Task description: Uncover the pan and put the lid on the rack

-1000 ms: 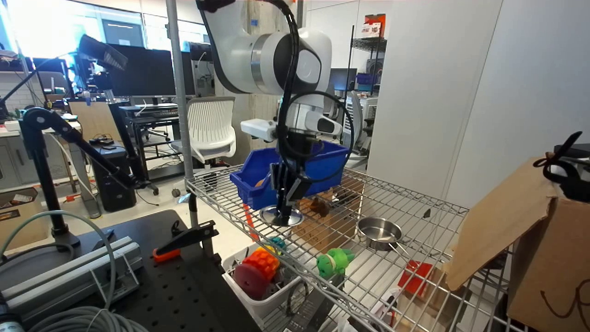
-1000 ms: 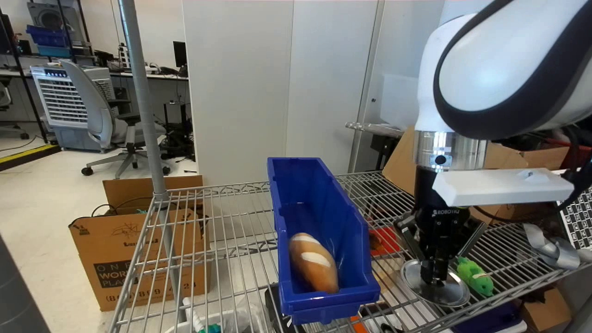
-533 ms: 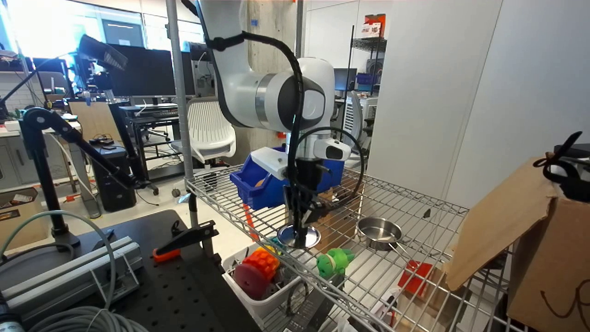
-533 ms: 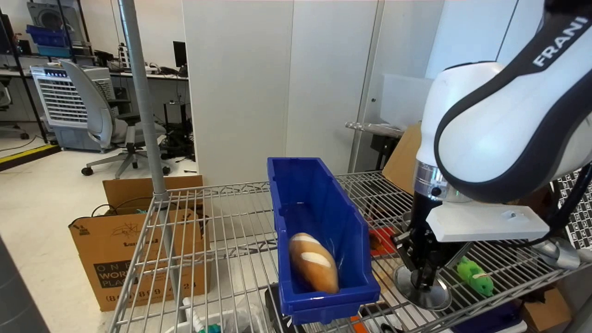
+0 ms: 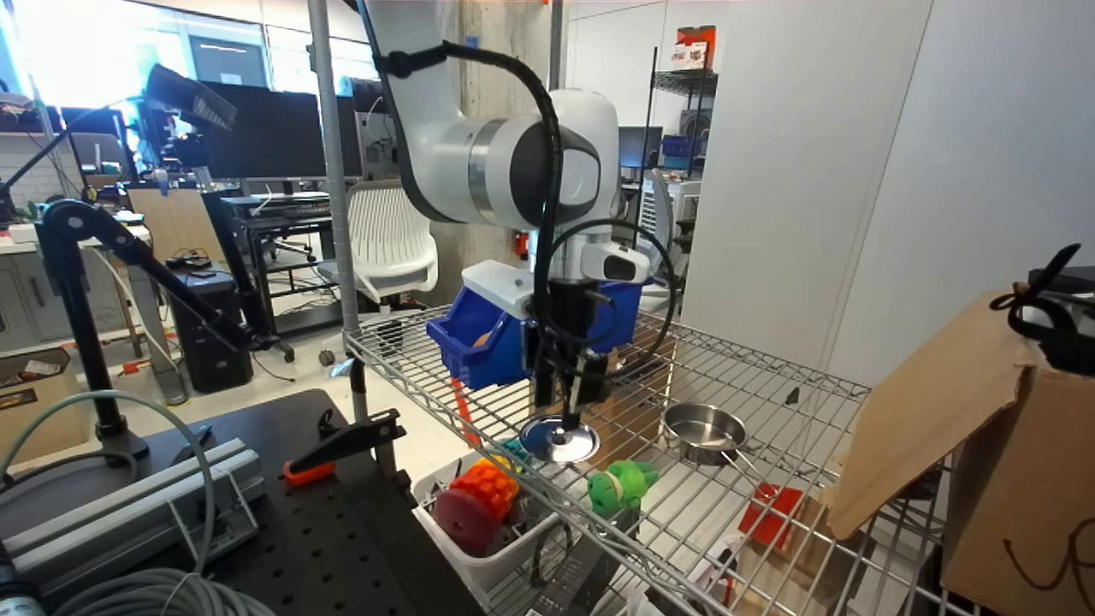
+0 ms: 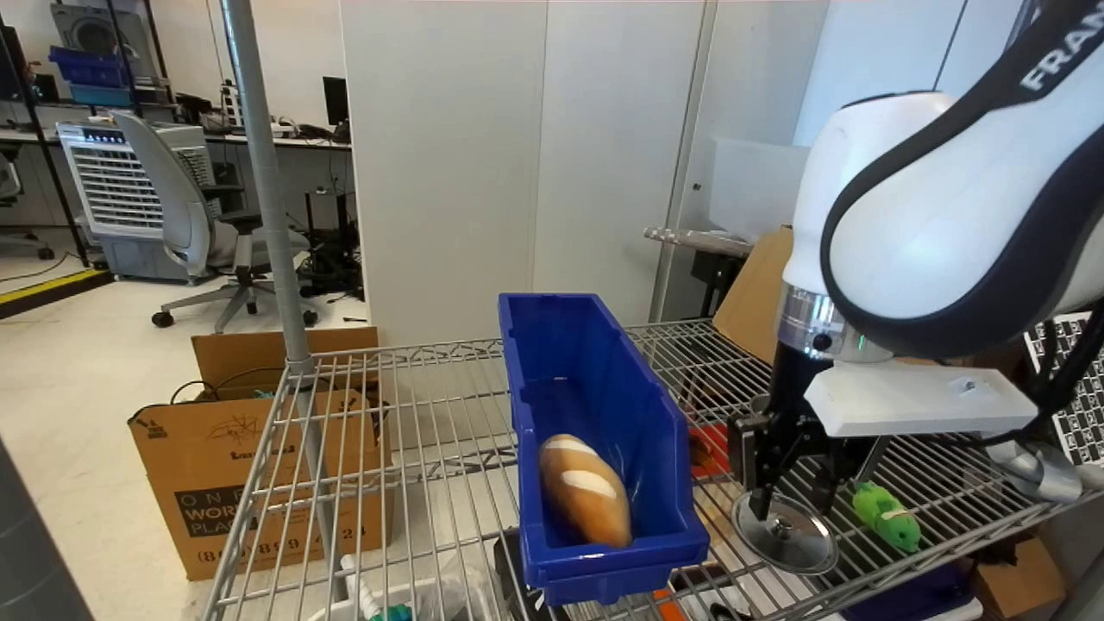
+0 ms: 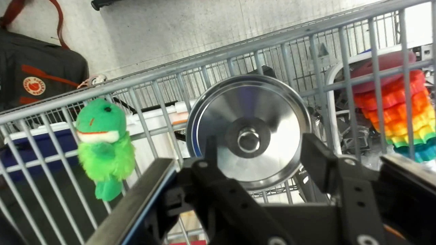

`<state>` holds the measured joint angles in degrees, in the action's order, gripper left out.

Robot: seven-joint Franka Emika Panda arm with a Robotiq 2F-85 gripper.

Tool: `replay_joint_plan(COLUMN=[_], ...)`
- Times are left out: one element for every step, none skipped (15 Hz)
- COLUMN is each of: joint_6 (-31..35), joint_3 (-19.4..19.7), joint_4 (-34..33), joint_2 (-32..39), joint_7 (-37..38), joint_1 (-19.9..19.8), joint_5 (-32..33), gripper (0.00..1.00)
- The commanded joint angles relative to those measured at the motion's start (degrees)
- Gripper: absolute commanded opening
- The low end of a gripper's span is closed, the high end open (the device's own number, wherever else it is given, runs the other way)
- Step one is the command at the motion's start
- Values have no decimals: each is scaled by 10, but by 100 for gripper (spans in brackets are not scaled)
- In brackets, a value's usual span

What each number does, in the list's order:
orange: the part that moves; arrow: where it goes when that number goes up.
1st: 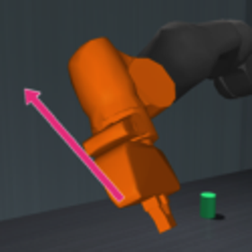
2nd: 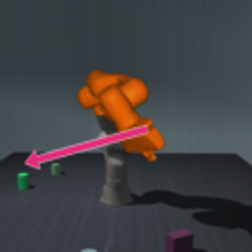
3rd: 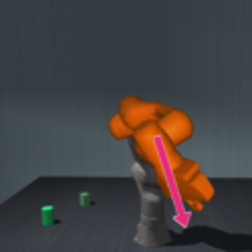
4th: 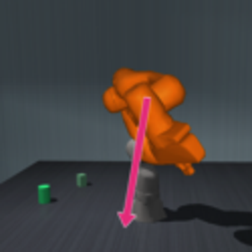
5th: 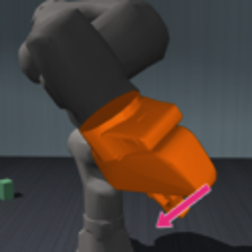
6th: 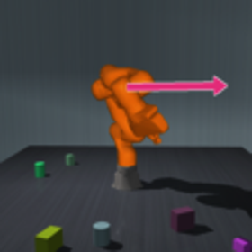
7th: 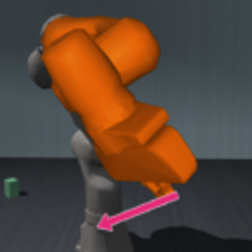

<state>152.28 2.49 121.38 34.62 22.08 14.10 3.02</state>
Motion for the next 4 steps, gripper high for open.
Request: replay_joint_plan(joint_6=[-13, -30, -41, -47], joint_3=[-1, -6, -9, -11], joint_4=[10, 22, 33, 42], joint_2=[-23, -50, -73, -89], joint_7=[-6, -10, -14, -16], joint_1=[-2, -8, -13, -16], joint_5=[-4, -6, -7, -7], gripper=[70, 79, 86, 89])
